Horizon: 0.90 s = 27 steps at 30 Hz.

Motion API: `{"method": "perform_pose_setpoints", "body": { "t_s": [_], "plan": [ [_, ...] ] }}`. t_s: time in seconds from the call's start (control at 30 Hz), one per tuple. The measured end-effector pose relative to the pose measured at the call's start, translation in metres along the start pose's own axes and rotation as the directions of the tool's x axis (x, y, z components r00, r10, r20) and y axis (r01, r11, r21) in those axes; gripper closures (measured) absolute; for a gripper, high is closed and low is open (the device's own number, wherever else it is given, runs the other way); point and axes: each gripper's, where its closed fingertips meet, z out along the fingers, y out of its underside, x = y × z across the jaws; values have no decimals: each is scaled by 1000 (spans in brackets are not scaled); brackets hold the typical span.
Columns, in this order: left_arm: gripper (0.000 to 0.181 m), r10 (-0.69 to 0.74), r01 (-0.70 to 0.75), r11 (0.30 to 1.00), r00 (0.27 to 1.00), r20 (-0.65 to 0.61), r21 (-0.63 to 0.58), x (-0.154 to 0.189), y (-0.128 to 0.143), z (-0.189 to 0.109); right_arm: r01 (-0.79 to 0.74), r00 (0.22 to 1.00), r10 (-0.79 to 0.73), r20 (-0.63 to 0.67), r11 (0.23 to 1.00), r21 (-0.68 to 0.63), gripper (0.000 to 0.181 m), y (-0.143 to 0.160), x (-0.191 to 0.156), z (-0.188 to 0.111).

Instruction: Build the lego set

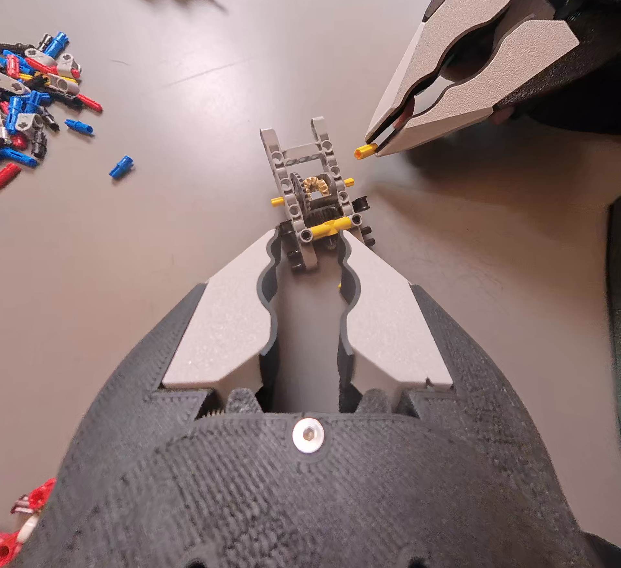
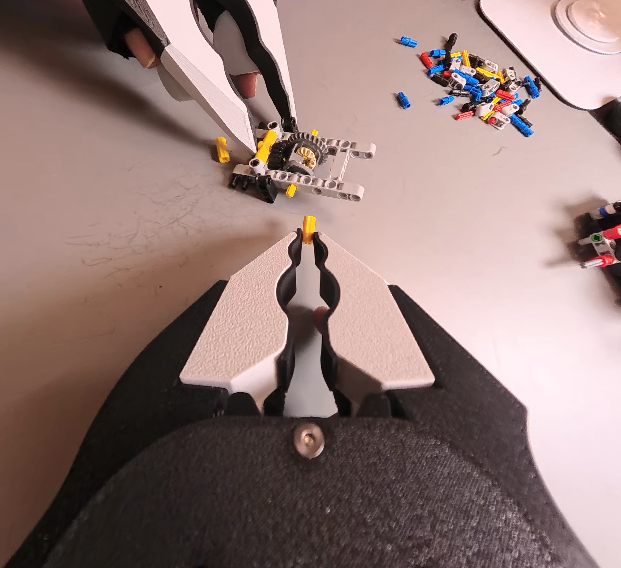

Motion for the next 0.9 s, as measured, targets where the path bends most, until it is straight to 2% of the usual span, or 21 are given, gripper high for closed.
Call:
{"method": "perform_pose_setpoints", "body": {
  "t_s": [0.2, 0.33, 0.43, 0.53, 0.67, 0.9],
  "plan": [
    [147, -30, 30, 999, 1000, -7, -11, 6, 6, -4, -4, 1000, 4, 3, 1000, 2, 176, 0, 0, 0],
    [145, 25, -25, 1000, 1000, 7, 4, 1, 4, -13, -7, 1000, 7, 3, 1000, 9, 176, -2, 0, -1],
    [151, 44, -44, 999, 999, -9, -17, -8, 4, -13, -13, 1000, 13, 6, 1000, 12, 176, -2, 1, -1],
    [150, 36, -38, 998, 999, -40, -46, -10, 5, -7, -13, 1000, 13, -4, 1000, 15, 176, -3, 2, -2],
    [166, 63, -66, 995, 997, -41, -79, -7, 9, -1, -24, 1000, 24, -9, 999, 21, 176, -3, 4, -3],
    [166, 56, -57, 991, 998, -11, -118, -3, 12, -3, -25, 1000, 25, 0, 1000, 17, 176, -2, 3, -2]
  ]
}}
